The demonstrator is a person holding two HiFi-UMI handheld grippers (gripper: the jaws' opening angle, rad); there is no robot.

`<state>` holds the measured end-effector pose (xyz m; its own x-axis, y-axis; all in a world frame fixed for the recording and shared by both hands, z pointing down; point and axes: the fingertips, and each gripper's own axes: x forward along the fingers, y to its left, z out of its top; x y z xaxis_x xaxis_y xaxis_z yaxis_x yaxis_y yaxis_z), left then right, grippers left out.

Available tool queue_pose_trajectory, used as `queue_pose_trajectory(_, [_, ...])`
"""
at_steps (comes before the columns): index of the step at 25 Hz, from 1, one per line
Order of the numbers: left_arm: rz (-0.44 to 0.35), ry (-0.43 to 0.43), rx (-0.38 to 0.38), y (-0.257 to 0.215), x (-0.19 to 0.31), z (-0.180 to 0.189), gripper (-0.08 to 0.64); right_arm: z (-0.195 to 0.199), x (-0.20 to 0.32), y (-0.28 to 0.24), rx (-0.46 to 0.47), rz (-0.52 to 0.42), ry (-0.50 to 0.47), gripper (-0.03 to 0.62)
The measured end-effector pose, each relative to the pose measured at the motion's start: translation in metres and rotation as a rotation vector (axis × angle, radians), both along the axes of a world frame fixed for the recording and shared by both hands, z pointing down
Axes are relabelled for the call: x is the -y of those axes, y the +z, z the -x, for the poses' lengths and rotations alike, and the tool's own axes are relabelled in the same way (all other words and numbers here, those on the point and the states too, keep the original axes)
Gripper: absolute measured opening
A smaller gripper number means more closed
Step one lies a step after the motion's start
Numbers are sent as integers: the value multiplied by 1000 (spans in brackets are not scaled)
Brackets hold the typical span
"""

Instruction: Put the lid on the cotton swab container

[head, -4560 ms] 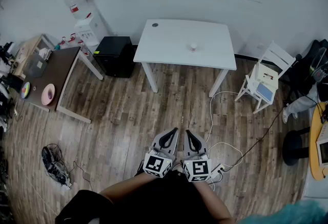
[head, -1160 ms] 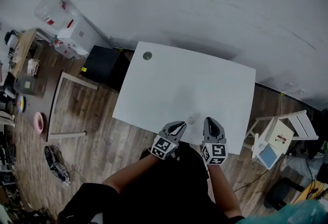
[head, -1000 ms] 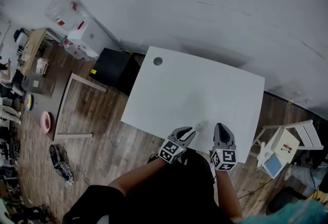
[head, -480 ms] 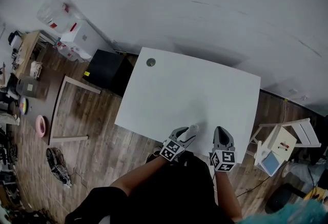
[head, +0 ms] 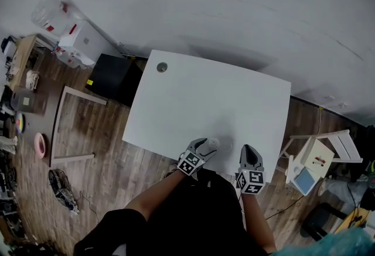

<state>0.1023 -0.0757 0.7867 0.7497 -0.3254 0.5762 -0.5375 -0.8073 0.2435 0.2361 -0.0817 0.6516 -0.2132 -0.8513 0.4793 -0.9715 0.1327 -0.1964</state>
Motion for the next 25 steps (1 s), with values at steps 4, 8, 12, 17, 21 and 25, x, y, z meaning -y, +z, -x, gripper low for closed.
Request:
queue_pose_trajectory(4, [14, 14, 36, 15, -3, -1, 287, 1, 0, 12, 5, 10, -12, 34])
queue_pose_trajectory(8, [48, 15, 105, 42, -6, 3, 287, 9, -2, 35, -3, 45, -82, 34])
queue_pose_trajectory(12, [22, 10, 94, 41, -1, -1, 287, 11, -8, 54, 0, 76, -124, 34])
queue_pose_trajectory(17, [45, -12, 50, 34, -3, 1, 285, 17, -15, 78, 23, 104, -170, 35])
queue_pose_trajectory(21, [26, -13, 59, 35, 3, -5, 268, 12, -15, 93, -20, 138, -219, 35])
queue_pose_trajectory(25, [17, -15, 54, 34, 1, -7, 261, 18, -21, 105, -34, 169, -284, 35])
